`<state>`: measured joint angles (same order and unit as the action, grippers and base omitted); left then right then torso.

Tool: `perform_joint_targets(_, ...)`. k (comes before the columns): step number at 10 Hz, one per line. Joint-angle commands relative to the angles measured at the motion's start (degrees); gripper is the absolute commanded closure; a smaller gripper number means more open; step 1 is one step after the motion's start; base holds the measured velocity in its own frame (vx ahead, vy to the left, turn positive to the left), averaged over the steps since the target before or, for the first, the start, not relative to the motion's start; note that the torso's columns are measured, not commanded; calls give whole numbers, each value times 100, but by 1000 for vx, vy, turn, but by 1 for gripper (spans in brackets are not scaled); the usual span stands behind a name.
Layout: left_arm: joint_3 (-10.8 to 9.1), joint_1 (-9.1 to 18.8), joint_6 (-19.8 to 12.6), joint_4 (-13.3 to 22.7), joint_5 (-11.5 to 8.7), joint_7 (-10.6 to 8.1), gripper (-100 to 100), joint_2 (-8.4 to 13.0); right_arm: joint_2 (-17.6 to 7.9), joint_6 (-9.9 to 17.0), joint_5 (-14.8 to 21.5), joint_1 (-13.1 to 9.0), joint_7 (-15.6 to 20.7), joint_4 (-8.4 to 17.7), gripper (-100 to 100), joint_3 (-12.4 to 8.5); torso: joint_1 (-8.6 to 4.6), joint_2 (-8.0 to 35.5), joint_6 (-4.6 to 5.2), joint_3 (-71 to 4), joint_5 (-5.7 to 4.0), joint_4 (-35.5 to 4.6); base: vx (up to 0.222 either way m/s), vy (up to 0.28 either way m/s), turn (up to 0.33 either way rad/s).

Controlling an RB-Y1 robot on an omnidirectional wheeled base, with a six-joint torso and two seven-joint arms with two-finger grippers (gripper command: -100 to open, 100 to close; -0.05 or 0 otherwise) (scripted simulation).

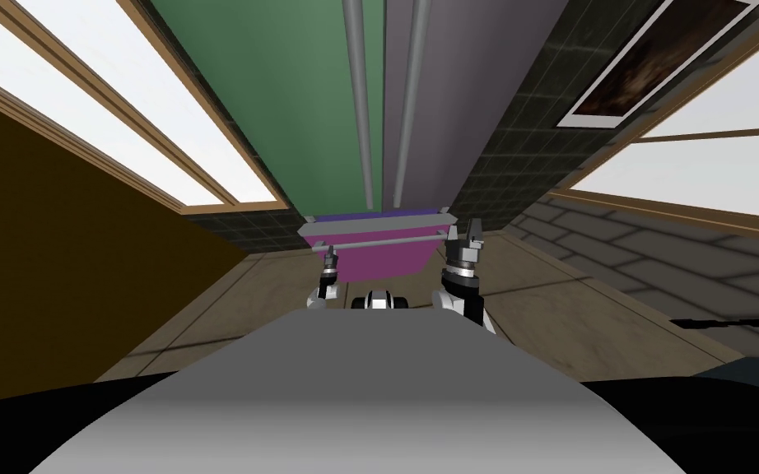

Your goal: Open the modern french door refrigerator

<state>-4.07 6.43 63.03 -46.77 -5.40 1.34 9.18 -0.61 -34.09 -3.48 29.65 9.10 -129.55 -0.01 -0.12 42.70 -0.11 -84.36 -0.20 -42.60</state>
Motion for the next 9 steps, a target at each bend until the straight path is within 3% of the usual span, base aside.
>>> perform_joint_targets(1,14,7,-19,-30,3,-14,100,11,0,0,0,1,0,0,0,0,-3,-23,1,-12,0,5,-99,-14,22)
perform_joint_targets(9,69,8,-12,-95,15,-91,100,64,0,0,0,0,0,0,0,0,-7,-8,6,-5,0,5,-156,-31,27)
